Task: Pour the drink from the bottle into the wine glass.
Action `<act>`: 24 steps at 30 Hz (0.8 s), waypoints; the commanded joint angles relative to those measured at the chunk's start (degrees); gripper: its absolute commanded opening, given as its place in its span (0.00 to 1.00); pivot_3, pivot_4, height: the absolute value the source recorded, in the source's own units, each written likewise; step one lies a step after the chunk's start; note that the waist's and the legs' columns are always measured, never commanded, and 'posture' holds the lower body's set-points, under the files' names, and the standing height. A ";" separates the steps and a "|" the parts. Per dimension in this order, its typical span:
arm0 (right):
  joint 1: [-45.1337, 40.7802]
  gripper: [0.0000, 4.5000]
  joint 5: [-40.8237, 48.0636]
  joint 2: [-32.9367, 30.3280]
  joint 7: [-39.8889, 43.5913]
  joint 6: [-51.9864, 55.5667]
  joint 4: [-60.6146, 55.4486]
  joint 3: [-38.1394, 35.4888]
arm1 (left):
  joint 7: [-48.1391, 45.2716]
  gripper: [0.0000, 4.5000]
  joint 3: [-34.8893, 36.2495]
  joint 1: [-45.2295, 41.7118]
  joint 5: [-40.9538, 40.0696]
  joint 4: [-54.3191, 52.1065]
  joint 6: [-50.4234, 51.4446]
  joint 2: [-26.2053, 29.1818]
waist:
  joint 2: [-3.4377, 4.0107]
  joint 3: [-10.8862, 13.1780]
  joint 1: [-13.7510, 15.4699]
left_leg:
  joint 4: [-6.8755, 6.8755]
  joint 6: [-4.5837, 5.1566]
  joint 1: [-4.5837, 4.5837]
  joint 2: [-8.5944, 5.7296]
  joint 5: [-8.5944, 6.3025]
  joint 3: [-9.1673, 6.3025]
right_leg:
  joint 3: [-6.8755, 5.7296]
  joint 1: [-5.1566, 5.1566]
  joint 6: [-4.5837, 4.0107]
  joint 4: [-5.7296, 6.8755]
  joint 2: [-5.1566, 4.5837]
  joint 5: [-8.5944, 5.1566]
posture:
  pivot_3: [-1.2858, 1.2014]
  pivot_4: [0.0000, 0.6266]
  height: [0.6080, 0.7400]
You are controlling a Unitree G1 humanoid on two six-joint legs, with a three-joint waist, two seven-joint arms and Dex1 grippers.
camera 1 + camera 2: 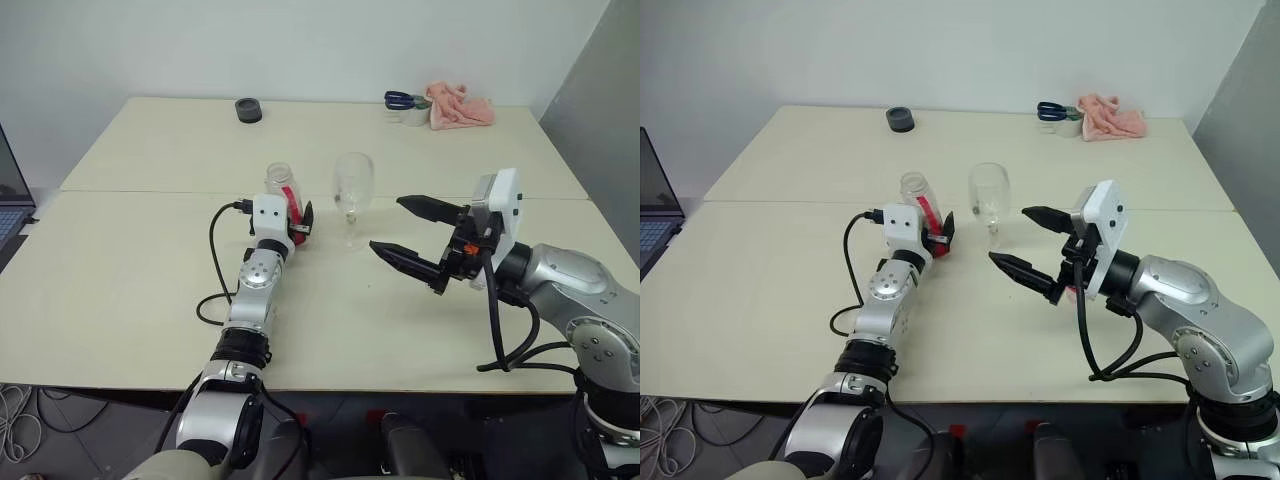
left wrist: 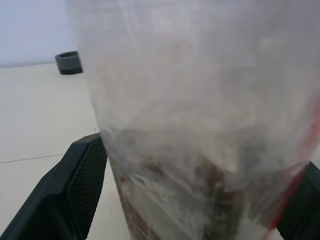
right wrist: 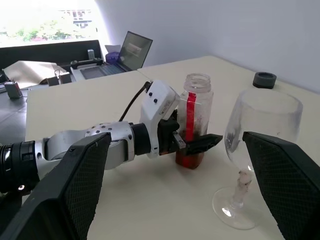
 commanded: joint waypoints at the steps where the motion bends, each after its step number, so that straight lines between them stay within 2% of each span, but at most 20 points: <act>1: 0.46 1.00 -0.62 -0.14 0.82 -2.04 -0.99 -1.10 | 2.12 0.99 -0.89 0.19 1.27 -3.41 -0.12 -1.08 | 0.00 0.00 0.00 | 0.00 0.00 0.00 0.00 0.00 0.00 | 0.00 0.00 0.00 0.00 0.00 0.00 | 0.52 0.24 1.00; 9: 1.23 1.00 -0.25 -0.38 0.26 -1.73 -2.57 -1.62 | 8.13 0.99 -2.53 1.73 3.80 -7.51 1.66 -5.47 | -0.01 0.00 0.04 | 0.01 0.00 0.00 -0.01 0.00 0.01 | 0.00 0.01 0.00 0.00 0.00 0.00 | 0.52 0.24 1.00; 15: -1.25 1.00 2.31 -1.03 -1.85 1.08 -3.64 -2.86 | 14.25 0.99 -3.39 2.03 6.97 -9.56 2.55 -8.69 | -0.01 0.00 0.04 | 0.01 0.00 0.00 0.00 0.00 0.02 | 0.01 0.01 0.01 0.00 0.00 0.00 | 0.52 0.24 1.00; 24: -3.58 1.00 3.25 -0.70 -4.15 2.99 -3.30 -2.17 | 17.66 0.99 -2.98 3.52 9.36 -12.10 3.88 -7.48 | -0.01 0.01 0.13 | 0.00 0.00 0.00 0.00 0.00 0.03 | 0.01 0.01 0.01 -0.01 0.01 0.00 | 0.52 0.24 1.00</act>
